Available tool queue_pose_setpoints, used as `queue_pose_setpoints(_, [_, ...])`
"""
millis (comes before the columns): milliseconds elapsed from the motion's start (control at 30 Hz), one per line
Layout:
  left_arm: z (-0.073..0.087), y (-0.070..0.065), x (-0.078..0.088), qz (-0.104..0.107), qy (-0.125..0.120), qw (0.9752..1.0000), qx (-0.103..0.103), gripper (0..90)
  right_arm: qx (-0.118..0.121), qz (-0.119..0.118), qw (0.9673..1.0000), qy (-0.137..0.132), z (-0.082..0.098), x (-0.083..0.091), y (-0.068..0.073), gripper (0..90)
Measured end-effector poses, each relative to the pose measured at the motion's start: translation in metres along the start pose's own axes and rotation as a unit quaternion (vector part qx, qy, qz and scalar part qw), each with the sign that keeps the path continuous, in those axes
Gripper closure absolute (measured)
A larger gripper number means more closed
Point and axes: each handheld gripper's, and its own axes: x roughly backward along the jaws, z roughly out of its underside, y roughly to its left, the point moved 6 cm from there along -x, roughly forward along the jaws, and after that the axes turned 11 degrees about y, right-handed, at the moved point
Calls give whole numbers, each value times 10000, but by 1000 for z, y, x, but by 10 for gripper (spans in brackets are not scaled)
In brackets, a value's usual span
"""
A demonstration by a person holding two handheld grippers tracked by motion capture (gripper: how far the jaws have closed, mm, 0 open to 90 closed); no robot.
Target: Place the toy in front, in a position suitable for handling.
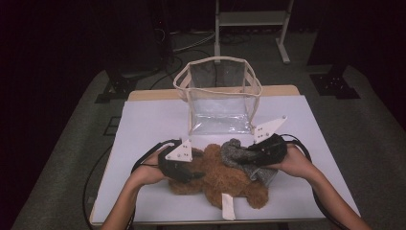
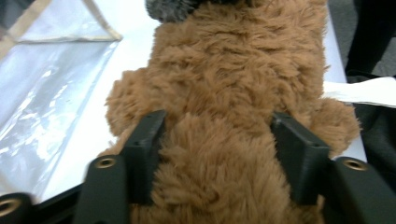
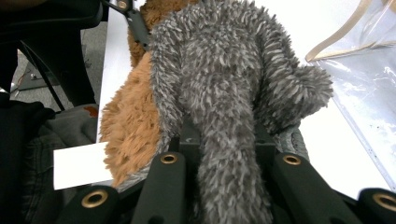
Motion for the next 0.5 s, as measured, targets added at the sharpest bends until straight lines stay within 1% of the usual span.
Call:
queue_pose_setpoints(33, [0,-1,-2,9,32,10000,-7,424,9,23,10000,12,-2,1,1,729])
queue_pose_setpoints(100, [-1,-1,-4,9,73,10000,-31,434,104,53,9999,25,-9,1,4,729])
queue_pose_setpoints(167, [-1,-1,-4,3,81,9999,-59,441,230,75,9997,62,-18,0,3,729])
queue_pose_setpoints(233, [-1,-1,-4,0,88,9999,-73,441,262,42,9996,99,-29,-7,3,729])
queue_pose_setpoints(367, [-1,-2,-6,-24,67,10000,-43,429,416,-50,9989,205,-48,-27,0,730])
queue_pose_setpoints(433, [1,-1,-6,-37,116,9999,-43,422,431,-80,9987,240,-52,-34,-1,730])
queue_pose_setpoints(500, [1,-1,-5,-35,41,10000,1,420,382,-117,9990,204,-51,-34,-2,730])
